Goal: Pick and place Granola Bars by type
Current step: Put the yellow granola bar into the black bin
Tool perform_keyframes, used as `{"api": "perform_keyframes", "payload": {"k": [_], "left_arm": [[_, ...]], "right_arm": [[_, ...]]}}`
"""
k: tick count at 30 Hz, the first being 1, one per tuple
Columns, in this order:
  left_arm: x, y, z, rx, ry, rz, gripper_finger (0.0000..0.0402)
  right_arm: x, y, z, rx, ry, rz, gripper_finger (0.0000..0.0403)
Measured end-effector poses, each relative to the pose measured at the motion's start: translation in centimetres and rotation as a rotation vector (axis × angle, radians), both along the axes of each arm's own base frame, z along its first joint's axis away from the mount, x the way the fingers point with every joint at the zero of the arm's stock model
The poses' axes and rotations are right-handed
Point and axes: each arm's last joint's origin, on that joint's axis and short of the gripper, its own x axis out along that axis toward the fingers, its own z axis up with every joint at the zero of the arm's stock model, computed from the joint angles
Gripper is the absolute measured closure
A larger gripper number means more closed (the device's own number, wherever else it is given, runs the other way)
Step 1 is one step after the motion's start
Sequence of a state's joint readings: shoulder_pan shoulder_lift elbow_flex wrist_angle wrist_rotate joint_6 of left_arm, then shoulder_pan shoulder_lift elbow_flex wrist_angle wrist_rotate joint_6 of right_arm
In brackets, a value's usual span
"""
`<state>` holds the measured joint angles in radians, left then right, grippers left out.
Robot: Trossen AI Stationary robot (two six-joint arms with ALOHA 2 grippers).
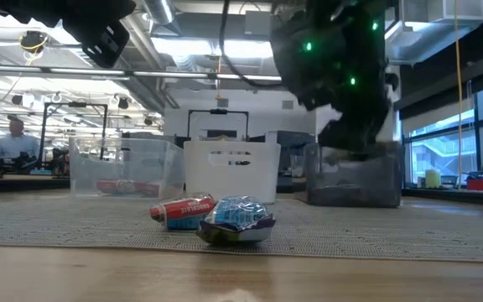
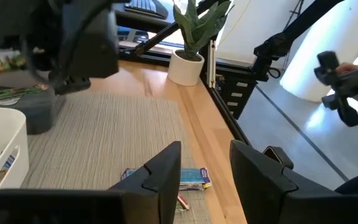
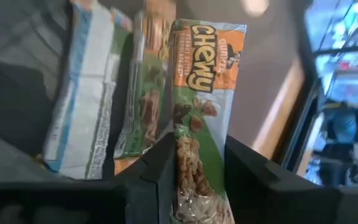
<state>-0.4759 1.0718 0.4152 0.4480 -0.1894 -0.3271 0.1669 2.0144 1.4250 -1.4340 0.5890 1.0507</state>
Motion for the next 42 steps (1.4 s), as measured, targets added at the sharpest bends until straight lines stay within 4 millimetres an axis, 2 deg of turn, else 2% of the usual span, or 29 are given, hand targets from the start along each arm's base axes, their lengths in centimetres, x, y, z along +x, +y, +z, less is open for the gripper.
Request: {"api": "perform_keyframes", "payload": {"k": [4,14,34,37,42], "left_arm": [[0.0,0.0,0.0,0.001,0.000,0.003,0.0270],[0.0,0.1,0.0,0.003,0.000,0.030,0.0270],[0.0,0.1,0.0,-0.003,0.002,0.031,0.0270],[0.0,0.1,0.0,-0.018,0.006,0.034,0.0270],[0.0,0.1,0.0,-0.019,0.006,0.035,0.0270]], "right_arm": [[-0.1,-0.2,-0.9,0.038,-0.022,-0.013,0.0283],[0.8,-0.1,-0.2,0.068,-0.006,0.088,0.0282],[1.1,0.0,-0.3,0.067,-0.050,0.078,0.0282],[1.3,0.0,0.1,0.097,-0.077,0.108,0.0282],[1.1,-0.1,2.1,0.115,-0.159,0.126,0.0282]]}}
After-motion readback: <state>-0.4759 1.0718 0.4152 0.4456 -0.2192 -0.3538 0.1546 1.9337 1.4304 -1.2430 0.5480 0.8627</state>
